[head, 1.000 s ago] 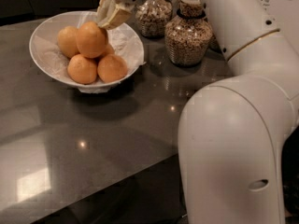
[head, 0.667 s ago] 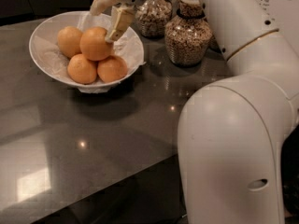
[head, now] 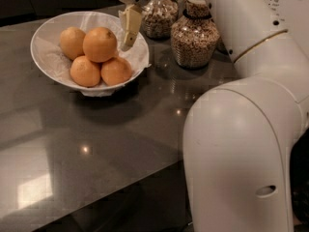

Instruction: Pick orange from white bowl

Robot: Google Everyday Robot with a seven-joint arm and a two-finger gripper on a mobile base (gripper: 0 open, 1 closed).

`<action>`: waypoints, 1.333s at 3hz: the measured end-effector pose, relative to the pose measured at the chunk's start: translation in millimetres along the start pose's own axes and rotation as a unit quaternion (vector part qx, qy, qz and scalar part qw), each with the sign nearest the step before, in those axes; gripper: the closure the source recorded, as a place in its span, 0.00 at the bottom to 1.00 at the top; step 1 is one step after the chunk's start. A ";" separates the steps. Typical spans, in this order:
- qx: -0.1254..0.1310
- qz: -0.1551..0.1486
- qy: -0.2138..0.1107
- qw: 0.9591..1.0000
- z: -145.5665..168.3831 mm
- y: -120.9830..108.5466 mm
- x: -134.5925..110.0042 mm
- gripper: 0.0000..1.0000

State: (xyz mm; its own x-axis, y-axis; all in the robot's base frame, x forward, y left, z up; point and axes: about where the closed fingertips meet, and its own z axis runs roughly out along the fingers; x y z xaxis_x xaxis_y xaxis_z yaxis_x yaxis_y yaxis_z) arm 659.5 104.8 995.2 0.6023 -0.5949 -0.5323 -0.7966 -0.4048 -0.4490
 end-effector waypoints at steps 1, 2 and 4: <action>-0.005 0.015 -0.007 1.000 10.3 4.6 4.8 0.00; -0.020 0.031 -0.019 0.999 27.0 14.3 8.2 0.00; -0.045 0.041 -0.039 0.997 51.4 25.2 4.9 0.00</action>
Offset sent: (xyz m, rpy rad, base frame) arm -0.0178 0.0066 -0.0505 0.0041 0.1431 -0.0012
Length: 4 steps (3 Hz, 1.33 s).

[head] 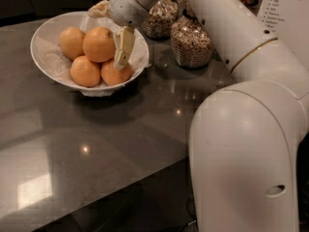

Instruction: Pick orange from white bowl

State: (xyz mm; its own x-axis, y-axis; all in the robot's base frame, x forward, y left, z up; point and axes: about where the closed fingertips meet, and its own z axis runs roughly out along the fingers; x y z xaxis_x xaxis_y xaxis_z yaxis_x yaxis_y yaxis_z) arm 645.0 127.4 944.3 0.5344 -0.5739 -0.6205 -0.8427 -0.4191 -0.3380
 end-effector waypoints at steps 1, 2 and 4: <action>-0.008 0.005 -0.006 1.000 8.7 3.4 1.0 0.00; -0.008 0.005 -0.006 1.000 8.7 3.4 1.0 0.19; -0.008 0.005 -0.007 1.000 8.8 3.3 1.0 0.65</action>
Offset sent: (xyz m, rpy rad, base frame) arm -0.0026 0.0035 -0.0068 0.0016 0.0192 0.0055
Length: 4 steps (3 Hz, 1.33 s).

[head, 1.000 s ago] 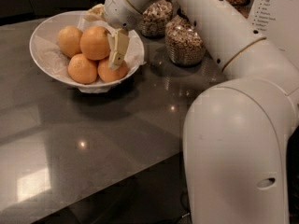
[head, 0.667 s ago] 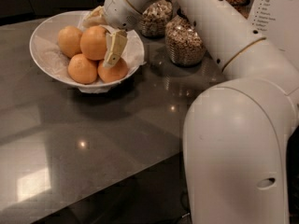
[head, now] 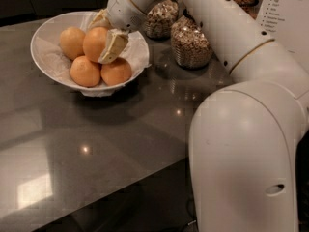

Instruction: Pick orange from white bowl

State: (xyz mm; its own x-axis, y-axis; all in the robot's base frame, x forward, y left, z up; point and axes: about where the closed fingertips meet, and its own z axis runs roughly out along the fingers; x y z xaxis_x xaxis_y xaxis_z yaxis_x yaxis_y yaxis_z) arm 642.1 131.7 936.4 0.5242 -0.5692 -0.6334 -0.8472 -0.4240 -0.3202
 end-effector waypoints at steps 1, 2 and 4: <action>-0.001 -0.002 -0.004 1.000 2.7 -2.3 -0.6 0.89; 0.000 -0.002 -0.004 1.000 1.0 -2.4 0.6 1.00; 0.014 -0.011 -0.014 1.000 -11.0 -2.5 -1.2 1.00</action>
Offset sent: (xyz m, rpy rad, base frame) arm 0.0010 -0.0156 0.0309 0.0742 -0.0440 0.0008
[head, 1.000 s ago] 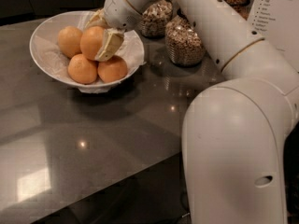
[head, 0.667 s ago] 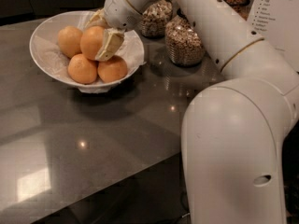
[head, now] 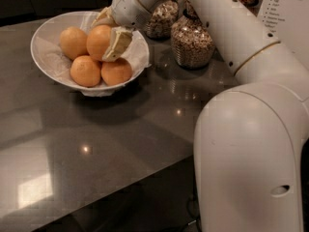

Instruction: Pick orange from white bowl

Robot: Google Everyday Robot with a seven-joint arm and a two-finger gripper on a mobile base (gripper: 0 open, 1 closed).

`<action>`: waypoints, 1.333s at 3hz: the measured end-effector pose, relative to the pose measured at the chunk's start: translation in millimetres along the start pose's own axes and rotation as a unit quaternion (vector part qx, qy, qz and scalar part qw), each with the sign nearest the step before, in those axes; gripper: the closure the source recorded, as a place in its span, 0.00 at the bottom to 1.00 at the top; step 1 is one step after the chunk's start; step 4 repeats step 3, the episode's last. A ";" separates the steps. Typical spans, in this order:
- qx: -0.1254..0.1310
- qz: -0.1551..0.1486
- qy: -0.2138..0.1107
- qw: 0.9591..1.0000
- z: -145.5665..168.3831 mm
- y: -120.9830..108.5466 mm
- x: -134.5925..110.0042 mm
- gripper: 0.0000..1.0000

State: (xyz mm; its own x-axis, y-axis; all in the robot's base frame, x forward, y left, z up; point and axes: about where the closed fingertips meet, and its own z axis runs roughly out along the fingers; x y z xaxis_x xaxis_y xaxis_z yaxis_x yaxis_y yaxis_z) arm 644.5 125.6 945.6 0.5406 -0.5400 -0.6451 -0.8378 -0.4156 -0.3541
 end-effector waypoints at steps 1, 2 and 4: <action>0.001 0.000 0.000 1.000 -1.6 0.2 2.2 1.00; 0.008 -0.006 -0.005 1.000 -8.3 0.4 2.5 1.00; 0.008 -0.006 -0.005 1.000 -9.7 0.5 4.7 1.00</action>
Offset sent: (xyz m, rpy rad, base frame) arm -0.0165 -0.0702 0.0957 0.2016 -0.1715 -0.0440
